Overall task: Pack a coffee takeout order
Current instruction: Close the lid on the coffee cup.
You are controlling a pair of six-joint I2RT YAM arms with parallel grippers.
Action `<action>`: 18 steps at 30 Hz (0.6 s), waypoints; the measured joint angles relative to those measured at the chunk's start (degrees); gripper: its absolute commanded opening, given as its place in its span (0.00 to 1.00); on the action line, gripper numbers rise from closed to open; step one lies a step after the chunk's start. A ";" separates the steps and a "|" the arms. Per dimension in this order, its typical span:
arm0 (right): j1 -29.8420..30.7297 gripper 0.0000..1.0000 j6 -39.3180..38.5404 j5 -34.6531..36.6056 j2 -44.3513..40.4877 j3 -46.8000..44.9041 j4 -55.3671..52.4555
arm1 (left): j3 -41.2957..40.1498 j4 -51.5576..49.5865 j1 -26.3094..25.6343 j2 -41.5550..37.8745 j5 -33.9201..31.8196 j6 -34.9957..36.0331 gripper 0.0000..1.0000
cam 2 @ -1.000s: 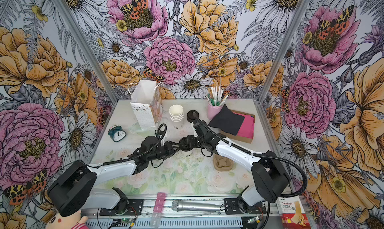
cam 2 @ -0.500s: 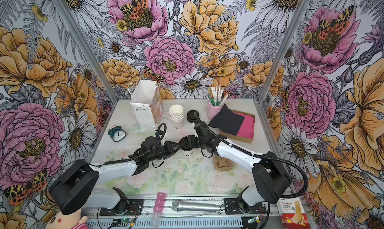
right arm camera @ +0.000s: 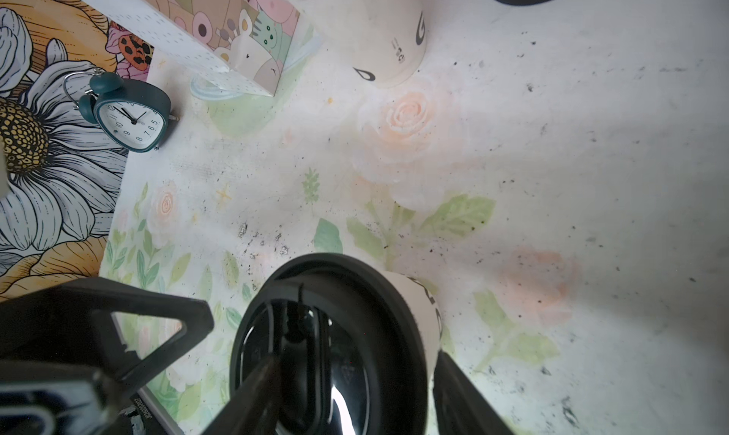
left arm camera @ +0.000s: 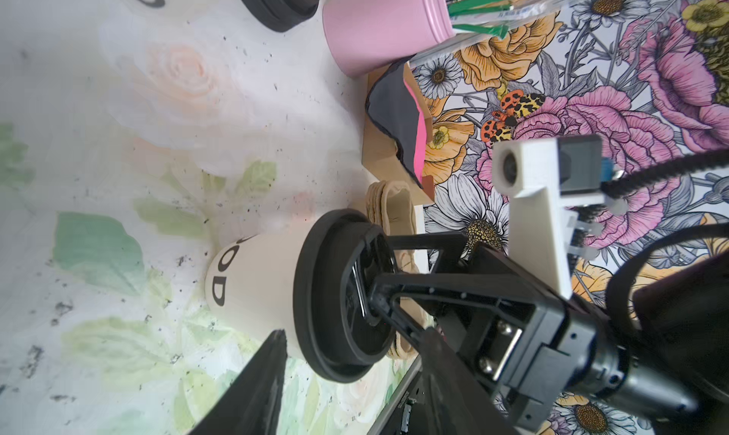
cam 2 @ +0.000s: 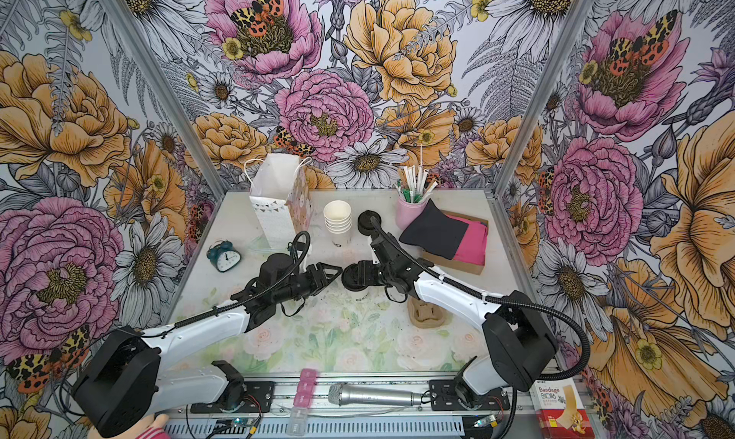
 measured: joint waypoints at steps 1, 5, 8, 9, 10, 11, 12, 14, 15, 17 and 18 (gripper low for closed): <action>-0.15 0.70 -0.11 -0.17 0.00 0.00 -0.17 | 0.61 -0.63 0.46 -0.07 0.20 0.52 0.59; -0.39 0.80 -0.85 -0.37 0.00 0.55 -1.70 | 3.45 -2.97 1.86 0.13 1.68 3.06 0.62; -0.39 0.85 -1.44 -0.35 0.00 1.49 -3.69 | 6.05 -4.44 2.19 1.51 2.64 4.98 0.64; -0.39 0.86 -1.53 -0.37 0.00 1.84 -4.33 | 6.97 -4.94 2.27 2.19 3.02 5.70 0.64; -0.39 0.87 -1.51 -0.35 -0.02 2.19 -4.81 | 7.69 -5.49 2.29 2.69 3.37 6.34 0.65; -0.42 0.88 -1.51 -0.37 -0.09 2.51 -5.22 | 8.63 -6.10 2.40 3.34 3.82 7.15 0.65; -0.52 0.88 -1.51 -0.37 -0.37 2.69 -5.42 | 9.66 -6.91 2.51 4.02 4.33 7.98 0.66; -0.68 0.89 -1.49 -0.37 -1.27 2.71 -5.84 | 11.56 -8.13 2.89 5.42 4.98 9.53 0.66; -0.76 0.90 -1.46 -0.37 -1.84 2.71 -6.08 | 12.48 -8.72 3.08 6.16 5.40 10.23 0.66; -0.76 0.90 -1.42 -0.39 -3.15 2.58 -6.21 | 14.23 -9.86 3.45 7.69 6.19 11.65 0.66; -0.76 0.89 -1.25 -0.44 -3.91 2.38 -6.27 | 15.10 -10.38 3.69 8.52 6.58 12.35 0.67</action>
